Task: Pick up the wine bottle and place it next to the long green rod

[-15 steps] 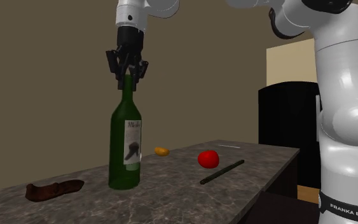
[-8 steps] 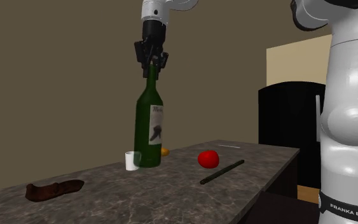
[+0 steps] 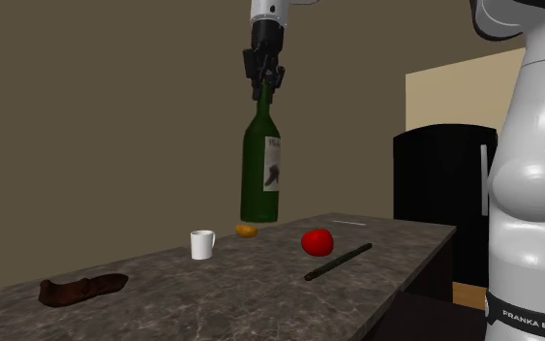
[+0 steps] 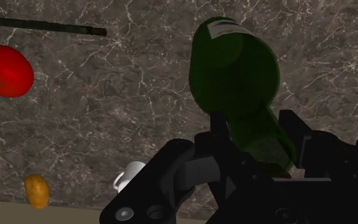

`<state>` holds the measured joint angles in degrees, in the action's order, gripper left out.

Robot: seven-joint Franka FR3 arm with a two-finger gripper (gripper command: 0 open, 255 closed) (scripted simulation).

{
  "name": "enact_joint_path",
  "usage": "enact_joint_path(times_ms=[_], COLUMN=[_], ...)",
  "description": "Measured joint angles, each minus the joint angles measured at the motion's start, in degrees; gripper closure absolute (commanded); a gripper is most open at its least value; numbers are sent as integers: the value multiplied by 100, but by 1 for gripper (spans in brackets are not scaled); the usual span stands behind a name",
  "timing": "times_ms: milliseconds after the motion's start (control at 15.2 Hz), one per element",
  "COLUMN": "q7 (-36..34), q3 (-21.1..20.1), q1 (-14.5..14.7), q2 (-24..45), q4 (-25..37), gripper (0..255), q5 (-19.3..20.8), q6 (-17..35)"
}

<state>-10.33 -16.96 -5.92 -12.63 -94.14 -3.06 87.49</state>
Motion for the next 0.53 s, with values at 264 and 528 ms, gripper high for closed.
enact_joint_path(times_ms=[264, 528], q7=[454, 942], q3=[316, 660], q1=[-159, -329], q2=[-172, -223], q4=[223, 597], gripper=[255, 255], q5=[-19, 2], q6=[-406, -848])
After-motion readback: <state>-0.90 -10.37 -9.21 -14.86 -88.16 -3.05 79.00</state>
